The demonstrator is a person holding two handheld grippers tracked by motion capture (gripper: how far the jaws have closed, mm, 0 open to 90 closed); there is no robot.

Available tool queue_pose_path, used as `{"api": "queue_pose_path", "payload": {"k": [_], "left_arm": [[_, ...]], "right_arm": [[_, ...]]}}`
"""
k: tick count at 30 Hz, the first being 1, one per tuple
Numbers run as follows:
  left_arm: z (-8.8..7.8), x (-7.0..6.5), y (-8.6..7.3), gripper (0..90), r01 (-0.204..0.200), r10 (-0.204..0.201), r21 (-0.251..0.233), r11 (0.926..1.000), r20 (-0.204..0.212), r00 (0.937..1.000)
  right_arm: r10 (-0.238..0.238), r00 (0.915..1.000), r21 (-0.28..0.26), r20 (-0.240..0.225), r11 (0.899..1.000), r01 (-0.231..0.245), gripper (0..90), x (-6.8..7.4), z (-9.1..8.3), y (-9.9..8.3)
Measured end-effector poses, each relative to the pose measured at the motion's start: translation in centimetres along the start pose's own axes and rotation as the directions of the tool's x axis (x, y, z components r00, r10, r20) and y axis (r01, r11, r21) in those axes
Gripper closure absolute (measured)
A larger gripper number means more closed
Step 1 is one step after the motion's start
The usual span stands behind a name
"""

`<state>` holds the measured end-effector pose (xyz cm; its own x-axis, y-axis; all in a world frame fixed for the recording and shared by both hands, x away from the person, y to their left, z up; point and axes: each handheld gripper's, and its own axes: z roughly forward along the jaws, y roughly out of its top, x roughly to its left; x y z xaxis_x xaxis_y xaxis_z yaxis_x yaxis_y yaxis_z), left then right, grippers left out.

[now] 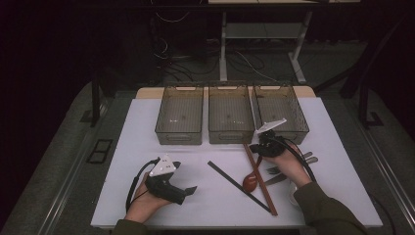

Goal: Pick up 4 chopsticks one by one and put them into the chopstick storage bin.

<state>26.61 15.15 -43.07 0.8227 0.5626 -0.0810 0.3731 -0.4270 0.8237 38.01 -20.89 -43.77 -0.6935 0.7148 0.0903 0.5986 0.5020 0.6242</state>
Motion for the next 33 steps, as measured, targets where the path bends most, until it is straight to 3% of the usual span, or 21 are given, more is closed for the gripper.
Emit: {"api": "queue_pose_path", "payload": {"k": [15, 21, 23, 26, 33], "left_arm": [[-0.1, 0.0, 0.0, 0.0, 0.003, -0.003, -0.002, 1.0, 0.003, 1.0], [-0.1, 0.0, 0.0, 0.0, 0.001, -0.001, -0.003, 1.0, 0.002, 1.0], [-0.2, 0.1, 0.0, 0.0, 0.0, 0.0, -0.001, 1.0, 0.002, 1.0], [-0.2, 0.0, 0.0, 0.0, 0.0, 0.0, 0.0, 1.0, 0.0, 1.0], [-0.1, 0.0, 0.0, 0.0, 0.001, -0.001, 0.0, 1.0, 0.001, 1.0]], "right_arm": [[-0.026, 0.9996, 0.004, -0.007, 1.0, 0.026, 88.9, 0.7, 0.6, 0.7], [0.023, 0.9997, -0.031, 0.003, 0.999, -0.023, 77.7, 0.4, -0.1, 0.7], [0.058, 0.9981, -0.064, -0.021, 0.996, -0.059, 70.8, 0.4, -0.6, 0.8], [0.071, 0.996, -0.078, -0.056, 0.994, -0.075, 63.6, 0.8, -0.9, 1.0], [0.057, 0.9969, -0.015, -0.054, 0.998, -0.058, 57.7, 1.6, -0.1, 1.0]]}}
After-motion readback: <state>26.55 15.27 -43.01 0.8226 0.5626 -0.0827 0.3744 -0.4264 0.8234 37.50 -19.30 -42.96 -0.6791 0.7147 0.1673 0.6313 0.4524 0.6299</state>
